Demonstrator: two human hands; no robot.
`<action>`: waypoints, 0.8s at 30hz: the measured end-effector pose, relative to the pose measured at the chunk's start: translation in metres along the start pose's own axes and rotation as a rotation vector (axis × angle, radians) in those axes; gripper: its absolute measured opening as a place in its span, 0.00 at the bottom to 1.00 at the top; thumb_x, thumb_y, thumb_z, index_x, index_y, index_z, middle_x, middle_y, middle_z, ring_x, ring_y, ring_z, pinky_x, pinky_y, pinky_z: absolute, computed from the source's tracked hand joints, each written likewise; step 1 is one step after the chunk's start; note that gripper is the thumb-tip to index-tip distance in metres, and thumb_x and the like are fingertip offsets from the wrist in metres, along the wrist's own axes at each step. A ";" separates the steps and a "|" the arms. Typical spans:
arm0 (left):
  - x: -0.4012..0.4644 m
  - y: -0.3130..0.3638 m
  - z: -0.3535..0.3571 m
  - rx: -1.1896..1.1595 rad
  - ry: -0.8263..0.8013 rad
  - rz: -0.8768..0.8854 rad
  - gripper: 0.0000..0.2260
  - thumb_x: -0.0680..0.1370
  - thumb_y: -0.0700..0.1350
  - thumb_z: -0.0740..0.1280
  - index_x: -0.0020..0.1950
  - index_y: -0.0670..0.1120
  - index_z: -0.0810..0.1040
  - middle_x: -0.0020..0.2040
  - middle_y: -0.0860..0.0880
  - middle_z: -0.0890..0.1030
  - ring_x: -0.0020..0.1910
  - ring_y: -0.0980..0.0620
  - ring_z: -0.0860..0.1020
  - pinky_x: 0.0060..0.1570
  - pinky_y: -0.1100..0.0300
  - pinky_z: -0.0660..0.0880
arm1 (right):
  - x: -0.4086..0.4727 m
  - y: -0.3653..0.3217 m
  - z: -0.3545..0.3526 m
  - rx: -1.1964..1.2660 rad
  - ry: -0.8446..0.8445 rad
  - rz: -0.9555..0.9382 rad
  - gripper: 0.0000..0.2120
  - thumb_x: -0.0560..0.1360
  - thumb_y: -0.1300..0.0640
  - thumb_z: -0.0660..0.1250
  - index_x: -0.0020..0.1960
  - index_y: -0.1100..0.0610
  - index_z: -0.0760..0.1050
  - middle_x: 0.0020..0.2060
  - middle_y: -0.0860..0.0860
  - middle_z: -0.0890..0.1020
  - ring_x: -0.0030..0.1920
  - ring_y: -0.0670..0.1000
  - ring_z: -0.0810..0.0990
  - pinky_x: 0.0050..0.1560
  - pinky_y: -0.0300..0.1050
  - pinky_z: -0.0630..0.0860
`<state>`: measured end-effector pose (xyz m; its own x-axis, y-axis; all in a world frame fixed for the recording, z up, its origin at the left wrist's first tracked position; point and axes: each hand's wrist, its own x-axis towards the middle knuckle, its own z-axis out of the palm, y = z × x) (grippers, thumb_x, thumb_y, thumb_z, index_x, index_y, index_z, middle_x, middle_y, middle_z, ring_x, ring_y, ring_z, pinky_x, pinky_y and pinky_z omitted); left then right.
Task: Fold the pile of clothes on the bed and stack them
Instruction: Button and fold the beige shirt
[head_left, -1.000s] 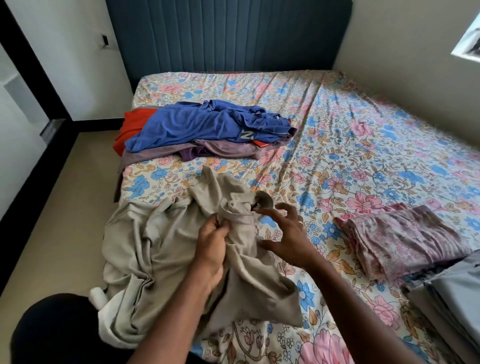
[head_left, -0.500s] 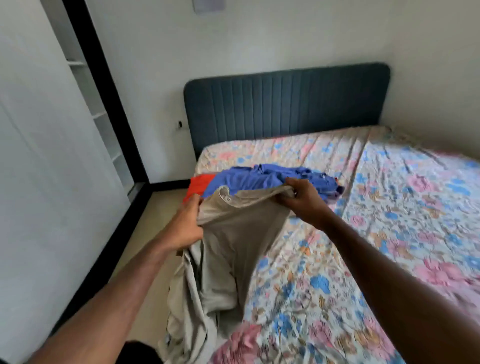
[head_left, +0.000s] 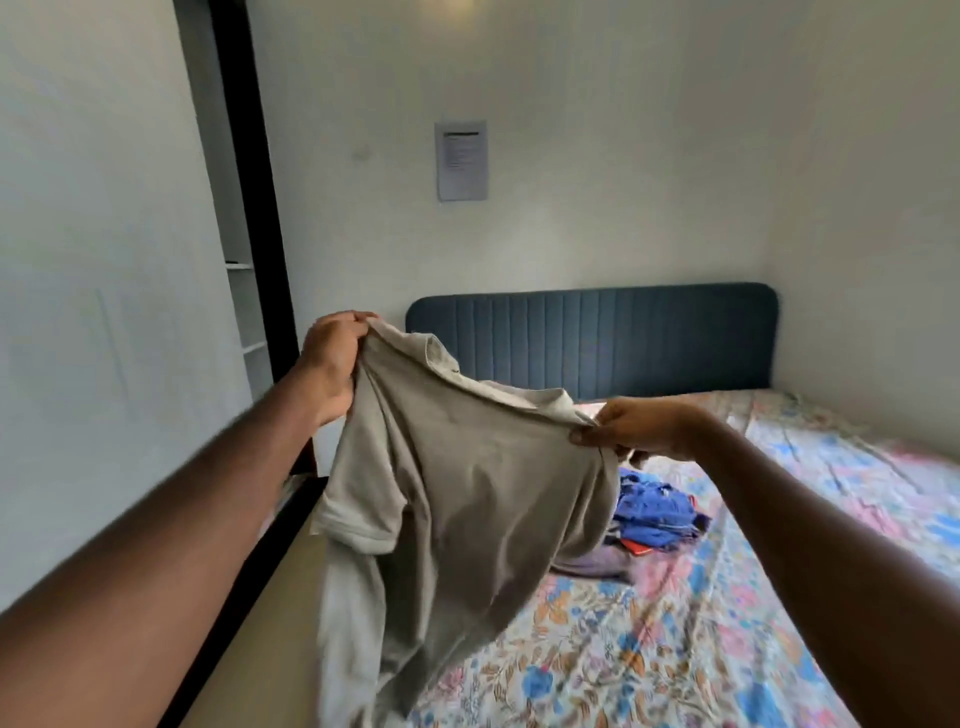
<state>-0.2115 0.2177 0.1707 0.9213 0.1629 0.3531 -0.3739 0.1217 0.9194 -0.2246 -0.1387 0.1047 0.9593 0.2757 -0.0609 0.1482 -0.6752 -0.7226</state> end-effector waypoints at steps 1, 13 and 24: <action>-0.004 0.004 0.000 0.134 -0.070 0.060 0.08 0.80 0.47 0.67 0.42 0.46 0.76 0.32 0.52 0.78 0.36 0.52 0.73 0.38 0.58 0.70 | 0.001 -0.001 0.000 -0.003 0.092 -0.032 0.14 0.80 0.48 0.69 0.41 0.56 0.80 0.33 0.50 0.77 0.35 0.47 0.74 0.35 0.41 0.72; -0.013 0.015 -0.009 0.364 -0.247 0.223 0.13 0.81 0.56 0.65 0.46 0.51 0.85 0.42 0.56 0.86 0.48 0.55 0.83 0.47 0.60 0.76 | -0.057 -0.105 -0.050 0.254 0.252 -0.435 0.23 0.74 0.46 0.75 0.47 0.68 0.80 0.39 0.59 0.82 0.38 0.53 0.79 0.40 0.47 0.77; -0.007 0.007 -0.012 0.383 -0.440 0.262 0.22 0.66 0.31 0.80 0.57 0.42 0.77 0.53 0.43 0.84 0.50 0.51 0.82 0.49 0.58 0.79 | -0.071 -0.090 -0.065 0.636 0.335 -0.385 0.16 0.83 0.48 0.63 0.53 0.59 0.83 0.45 0.56 0.87 0.42 0.50 0.87 0.39 0.41 0.82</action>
<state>-0.2219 0.2295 0.1724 0.7927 -0.2877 0.5374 -0.6029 -0.2393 0.7611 -0.2907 -0.1420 0.2184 0.9050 0.1216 0.4077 0.4139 -0.0299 -0.9098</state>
